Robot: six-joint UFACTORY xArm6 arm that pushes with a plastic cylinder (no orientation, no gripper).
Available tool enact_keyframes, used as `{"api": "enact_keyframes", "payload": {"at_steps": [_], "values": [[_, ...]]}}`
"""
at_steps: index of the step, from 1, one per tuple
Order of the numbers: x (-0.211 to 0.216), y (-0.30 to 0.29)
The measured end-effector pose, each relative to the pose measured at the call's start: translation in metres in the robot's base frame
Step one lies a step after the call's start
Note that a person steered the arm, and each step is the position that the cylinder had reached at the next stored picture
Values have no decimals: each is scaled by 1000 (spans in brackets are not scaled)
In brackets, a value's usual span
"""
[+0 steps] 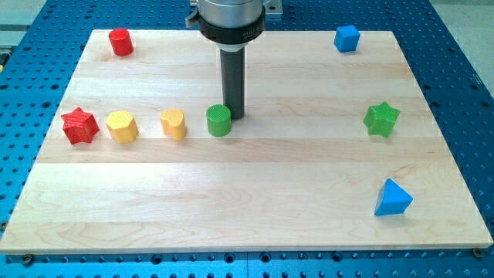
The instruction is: Place the blue cube right side of the green circle
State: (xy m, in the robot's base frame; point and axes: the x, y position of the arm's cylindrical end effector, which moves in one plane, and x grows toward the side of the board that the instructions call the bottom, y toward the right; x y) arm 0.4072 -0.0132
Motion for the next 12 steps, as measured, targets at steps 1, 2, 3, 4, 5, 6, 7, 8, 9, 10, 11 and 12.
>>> {"api": "enact_keyframes", "payload": {"at_steps": [1, 2, 3, 4, 5, 6, 7, 8, 9, 10, 11, 12], "values": [[0, 10], [4, 0], [4, -2], [-15, 35], [-71, 131], [-132, 223], [-176, 265], [-207, 231], [-171, 161], [-118, 94], [-84, 48], [-28, 31]]}}
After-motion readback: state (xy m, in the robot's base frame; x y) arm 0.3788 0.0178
